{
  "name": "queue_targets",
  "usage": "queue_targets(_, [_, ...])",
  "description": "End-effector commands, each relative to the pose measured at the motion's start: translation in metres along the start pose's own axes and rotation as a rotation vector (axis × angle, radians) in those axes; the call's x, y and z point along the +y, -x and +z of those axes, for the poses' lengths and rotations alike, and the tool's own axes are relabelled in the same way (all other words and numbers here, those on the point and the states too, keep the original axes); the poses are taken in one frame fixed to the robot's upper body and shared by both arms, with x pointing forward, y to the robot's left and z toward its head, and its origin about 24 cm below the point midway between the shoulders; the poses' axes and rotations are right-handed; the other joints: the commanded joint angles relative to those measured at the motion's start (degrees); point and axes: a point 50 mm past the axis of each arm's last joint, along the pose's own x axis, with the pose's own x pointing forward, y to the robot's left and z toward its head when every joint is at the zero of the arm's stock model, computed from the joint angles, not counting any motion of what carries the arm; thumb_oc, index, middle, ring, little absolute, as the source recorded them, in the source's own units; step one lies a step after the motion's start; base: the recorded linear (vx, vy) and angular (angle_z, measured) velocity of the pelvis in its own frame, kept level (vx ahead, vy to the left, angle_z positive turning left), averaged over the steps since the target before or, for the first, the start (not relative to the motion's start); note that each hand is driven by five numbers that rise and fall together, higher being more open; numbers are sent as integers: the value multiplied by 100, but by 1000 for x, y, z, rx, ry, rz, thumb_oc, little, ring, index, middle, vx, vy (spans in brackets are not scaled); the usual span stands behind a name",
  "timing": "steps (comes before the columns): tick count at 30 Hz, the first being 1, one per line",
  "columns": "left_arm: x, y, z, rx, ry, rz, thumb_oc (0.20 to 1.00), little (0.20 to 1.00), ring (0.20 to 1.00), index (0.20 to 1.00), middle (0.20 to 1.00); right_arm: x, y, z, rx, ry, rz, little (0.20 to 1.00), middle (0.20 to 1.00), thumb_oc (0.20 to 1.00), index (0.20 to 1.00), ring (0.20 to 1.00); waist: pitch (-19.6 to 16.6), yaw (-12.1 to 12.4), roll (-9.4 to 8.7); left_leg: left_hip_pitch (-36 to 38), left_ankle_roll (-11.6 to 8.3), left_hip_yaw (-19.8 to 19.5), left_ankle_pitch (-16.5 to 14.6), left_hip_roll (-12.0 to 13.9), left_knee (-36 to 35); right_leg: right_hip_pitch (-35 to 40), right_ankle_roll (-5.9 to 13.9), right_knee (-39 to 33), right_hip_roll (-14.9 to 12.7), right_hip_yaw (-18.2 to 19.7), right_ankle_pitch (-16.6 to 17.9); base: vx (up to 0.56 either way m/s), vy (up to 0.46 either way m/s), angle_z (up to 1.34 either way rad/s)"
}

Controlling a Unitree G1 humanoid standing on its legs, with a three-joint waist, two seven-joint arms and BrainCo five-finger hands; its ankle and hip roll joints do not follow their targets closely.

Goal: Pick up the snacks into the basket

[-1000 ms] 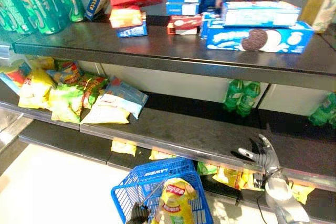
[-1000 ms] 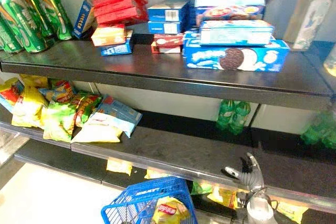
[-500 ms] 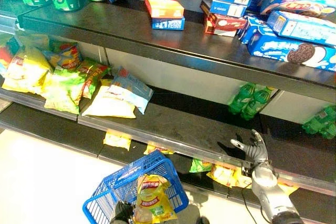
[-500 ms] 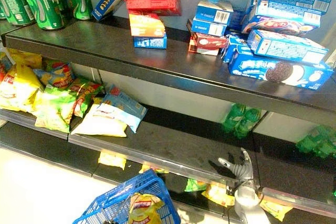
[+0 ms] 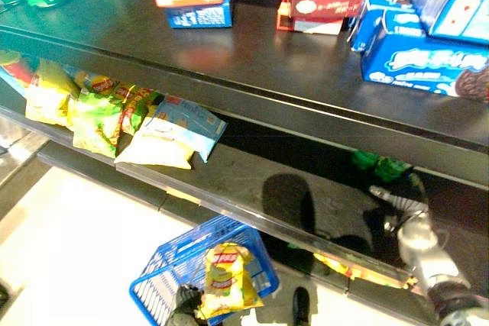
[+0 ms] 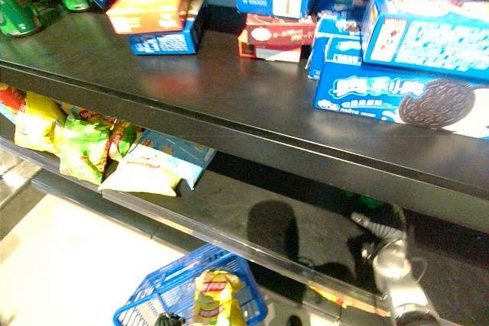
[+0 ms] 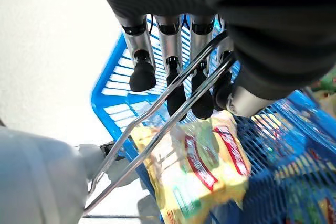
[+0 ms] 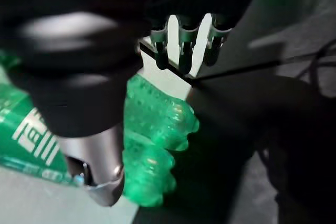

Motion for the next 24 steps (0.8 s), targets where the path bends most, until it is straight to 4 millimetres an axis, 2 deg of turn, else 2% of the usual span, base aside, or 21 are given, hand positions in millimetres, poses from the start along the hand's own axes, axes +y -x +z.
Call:
queue_targets(1, [33,5,-65,188,-224,91,200,200,200,200,200,-14,-11,23,-71,-88,-90,1000,1000,1000,1000,1000,-14,108,-226,-332,61,-96,103,-209,-82,-23,681,175,-443,-48,-342,-22,-13,20])
queue_targets(10, [32,4,-61,172,-198,103,200,200,200,200,200,-35,-27,33,-59,-132,-193,1000,1000,1000,1000,1000,171,70,-115,-411,134,30,78,-319,-82,-229,721,221,-538,150,-244,-26,26,-2])
queue_targets(13, [31,5,-61,173,-193,102,200,200,200,200,200,-33,-29,37,-62,-123,-187,1000,1000,1000,1000,1000,232,70,-108,-425,161,44,74,-346,-82,-289,730,228,-558,205,-204,-5,6,-1])
queue_targets(19, [30,4,-57,149,-188,100,200,200,200,200,200,-16,-31,49,-88,-98,-137,1000,1000,1000,1000,1000,351,99,-123,-463,216,67,72,-394,-82,-362,746,204,-605,278,-123,2,18,-4])
queue_targets(24, [32,4,-57,136,-193,100,200,200,200,200,200,-6,-37,66,-114,-118,-109,1000,1000,1000,1000,1000,357,165,-156,-529,228,49,79,-425,-82,-406,753,130,-613,292,-59,-2,0,-1])
